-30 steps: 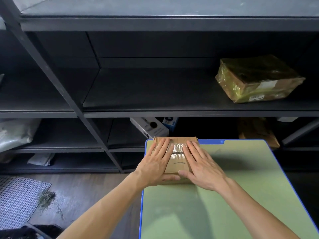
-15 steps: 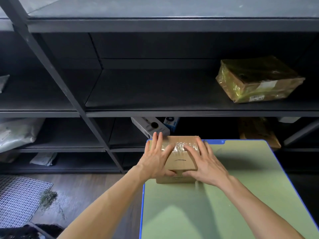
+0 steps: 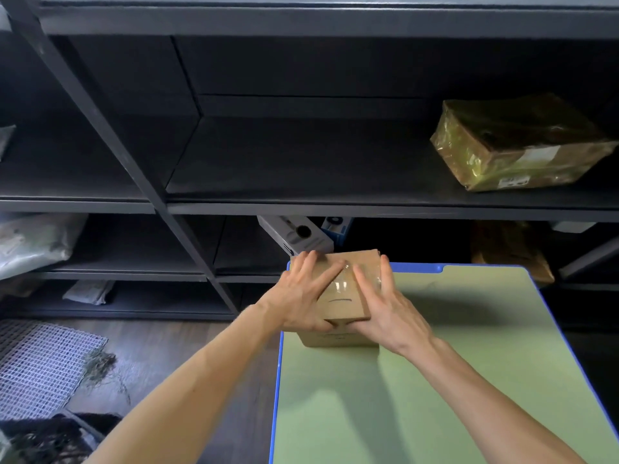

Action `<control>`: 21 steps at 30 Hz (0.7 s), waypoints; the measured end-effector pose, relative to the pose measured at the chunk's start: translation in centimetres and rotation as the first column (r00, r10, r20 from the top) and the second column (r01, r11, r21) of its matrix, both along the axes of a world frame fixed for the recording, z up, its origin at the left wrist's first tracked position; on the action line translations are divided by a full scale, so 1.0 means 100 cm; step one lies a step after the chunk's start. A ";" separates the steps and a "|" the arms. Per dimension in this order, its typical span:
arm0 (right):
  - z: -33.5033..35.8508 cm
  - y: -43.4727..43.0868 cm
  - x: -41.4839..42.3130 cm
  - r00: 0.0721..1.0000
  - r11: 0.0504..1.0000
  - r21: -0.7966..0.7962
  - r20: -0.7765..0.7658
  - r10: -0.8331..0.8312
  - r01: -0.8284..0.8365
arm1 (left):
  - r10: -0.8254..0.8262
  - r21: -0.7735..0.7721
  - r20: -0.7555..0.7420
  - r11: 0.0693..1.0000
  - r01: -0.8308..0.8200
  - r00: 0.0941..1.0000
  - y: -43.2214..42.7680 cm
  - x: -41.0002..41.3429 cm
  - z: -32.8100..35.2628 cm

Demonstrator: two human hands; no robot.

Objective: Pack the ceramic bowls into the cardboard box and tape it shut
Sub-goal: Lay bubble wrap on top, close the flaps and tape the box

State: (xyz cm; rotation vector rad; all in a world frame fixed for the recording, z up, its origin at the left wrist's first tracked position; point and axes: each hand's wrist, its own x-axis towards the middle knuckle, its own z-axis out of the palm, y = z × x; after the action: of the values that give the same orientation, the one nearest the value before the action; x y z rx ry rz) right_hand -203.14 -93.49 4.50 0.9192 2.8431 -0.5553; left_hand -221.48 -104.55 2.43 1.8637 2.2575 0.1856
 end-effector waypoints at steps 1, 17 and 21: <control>0.002 -0.004 -0.005 1.000 1.000 0.007 -0.016 0.015 -0.015 | 0.007 0.014 0.051 1.000 -0.007 0.999 -0.005 -0.006 0.000; -0.005 0.012 0.019 0.998 0.994 -0.095 -0.026 -0.053 0.051 | -0.073 -0.057 -0.088 0.996 0.068 0.993 0.019 0.007 0.002; -0.010 0.009 0.023 1.000 0.999 -0.042 -0.029 -0.003 0.002 | -0.062 -0.069 -0.108 0.996 0.055 0.992 0.014 0.012 0.002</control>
State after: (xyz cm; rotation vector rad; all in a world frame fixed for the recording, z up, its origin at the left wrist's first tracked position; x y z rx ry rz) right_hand -200.80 -92.63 3.55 0.9151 2.8443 -0.6316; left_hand -220.29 -103.11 2.64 1.9477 2.2466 -0.0012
